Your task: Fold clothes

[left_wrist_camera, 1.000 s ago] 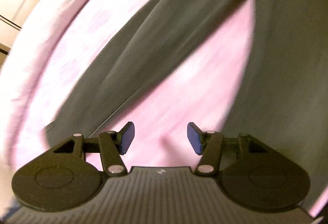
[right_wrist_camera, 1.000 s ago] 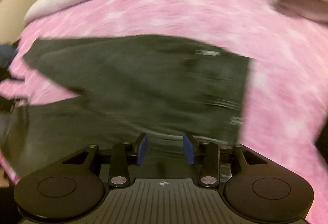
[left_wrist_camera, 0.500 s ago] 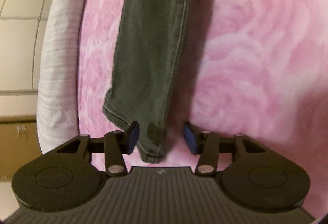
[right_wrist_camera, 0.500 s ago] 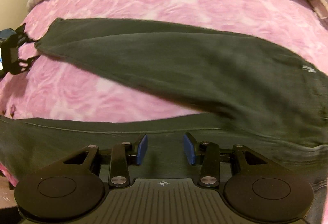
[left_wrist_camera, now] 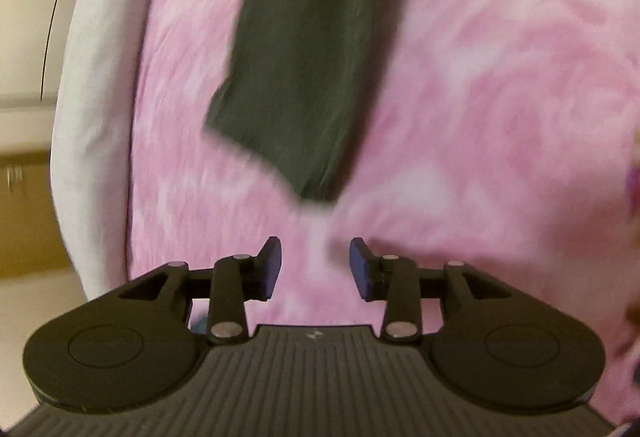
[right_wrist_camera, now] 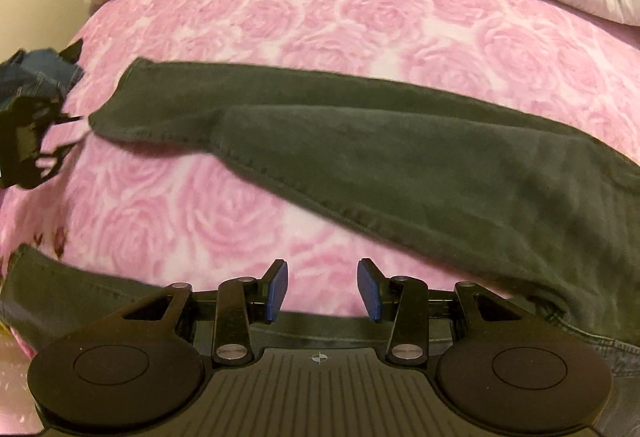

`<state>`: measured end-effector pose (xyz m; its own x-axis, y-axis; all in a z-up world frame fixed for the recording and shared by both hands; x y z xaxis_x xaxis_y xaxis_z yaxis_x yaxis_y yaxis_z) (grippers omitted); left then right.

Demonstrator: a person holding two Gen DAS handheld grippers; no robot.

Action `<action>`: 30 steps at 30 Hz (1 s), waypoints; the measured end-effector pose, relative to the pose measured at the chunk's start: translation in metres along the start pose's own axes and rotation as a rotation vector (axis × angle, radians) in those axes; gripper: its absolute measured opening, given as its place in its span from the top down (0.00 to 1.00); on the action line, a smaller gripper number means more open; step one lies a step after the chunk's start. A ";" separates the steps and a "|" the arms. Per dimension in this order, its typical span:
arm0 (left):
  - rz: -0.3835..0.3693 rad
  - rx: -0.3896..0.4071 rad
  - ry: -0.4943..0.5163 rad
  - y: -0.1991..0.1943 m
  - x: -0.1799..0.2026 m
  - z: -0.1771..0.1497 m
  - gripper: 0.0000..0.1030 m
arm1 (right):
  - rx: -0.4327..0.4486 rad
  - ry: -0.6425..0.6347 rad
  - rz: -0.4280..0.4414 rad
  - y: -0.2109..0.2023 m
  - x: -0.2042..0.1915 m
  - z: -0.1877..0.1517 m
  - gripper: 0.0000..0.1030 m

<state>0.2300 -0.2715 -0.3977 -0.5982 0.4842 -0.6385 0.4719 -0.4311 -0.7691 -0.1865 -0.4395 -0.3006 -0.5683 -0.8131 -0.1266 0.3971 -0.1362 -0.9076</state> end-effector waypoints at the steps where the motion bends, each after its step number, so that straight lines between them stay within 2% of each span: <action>1: -0.014 -0.014 -0.056 -0.003 -0.014 -0.005 0.67 | 0.002 0.009 -0.004 0.000 0.003 0.001 0.58; 4: -0.125 0.037 -0.338 -0.009 -0.074 0.006 0.66 | 0.007 0.033 -0.004 0.005 0.010 0.003 0.58; 7: -0.247 0.105 -0.533 0.010 -0.113 0.029 0.58 | 0.001 0.077 -0.009 0.018 0.015 0.007 0.58; 10: -0.390 0.127 -0.581 0.054 -0.130 0.059 0.54 | 0.009 0.099 -0.006 0.028 0.017 0.012 0.58; 11: -0.432 0.131 -0.554 0.070 -0.131 0.068 0.51 | 0.009 0.095 -0.007 0.030 0.018 0.013 0.57; 13: -0.481 0.083 -0.527 0.104 -0.131 0.078 0.50 | 0.002 0.075 -0.017 0.037 0.022 0.015 0.57; 14: -0.527 0.066 -0.554 0.112 -0.133 0.078 0.51 | -0.002 0.064 -0.027 0.040 0.025 0.016 0.56; 15: -0.574 0.049 -0.581 0.121 -0.136 0.078 0.66 | -0.005 0.053 -0.037 0.043 0.028 0.017 0.56; 16: -0.616 0.035 -0.604 0.127 -0.138 0.079 0.74 | -0.007 0.051 -0.048 0.046 0.032 0.018 0.56; 17: -0.624 0.049 -0.606 0.124 -0.143 0.080 0.83 | 0.003 0.059 -0.059 0.049 0.036 0.021 0.56; 19: -0.552 0.118 -0.612 0.113 -0.156 0.080 0.83 | 0.029 0.080 -0.082 0.054 0.046 0.027 0.56; 20: -0.505 0.142 -0.660 0.110 -0.166 0.079 0.88 | 0.042 0.090 -0.093 0.056 0.051 0.030 0.55; 21: -0.460 0.164 -0.703 0.107 -0.175 0.078 0.89 | 0.063 0.097 -0.102 0.060 0.054 0.035 0.55; 22: -0.425 0.169 -0.716 0.109 -0.179 0.080 0.93 | 0.087 0.102 -0.111 0.064 0.057 0.040 0.55; 23: -0.346 0.154 -0.715 0.113 -0.179 0.084 1.00 | 0.110 0.108 -0.119 0.068 0.060 0.044 0.54; 24: -0.337 0.127 -0.718 0.120 -0.178 0.084 1.00 | 0.112 0.113 -0.119 0.076 0.061 0.048 0.54; 27: -0.302 0.058 -0.734 0.134 -0.176 0.080 1.00 | 0.006 0.097 -0.103 0.107 0.065 0.046 0.51; 29: -0.278 0.061 -0.761 0.127 -0.176 0.073 0.99 | -0.003 0.107 -0.092 0.105 0.069 0.042 0.50; 30: -0.275 0.072 -0.770 0.122 -0.177 0.072 0.95 | -0.005 0.112 -0.086 0.103 0.070 0.039 0.50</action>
<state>0.3471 -0.4650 -0.3763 -0.9757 -0.0676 -0.2084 0.2168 -0.4335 -0.8747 -0.1572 -0.5326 -0.3870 -0.6771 -0.7301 -0.0918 0.3399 -0.1997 -0.9190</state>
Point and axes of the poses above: each gripper's, at about its wrist camera, not at the fingertips, and y roughly the way its jaws point, x to its right, z to its top, the point moved 2 cm from there along y, roughly the way its jaws point, and after that the axes turned 9 degrees about -y, right-handed, at the moved point
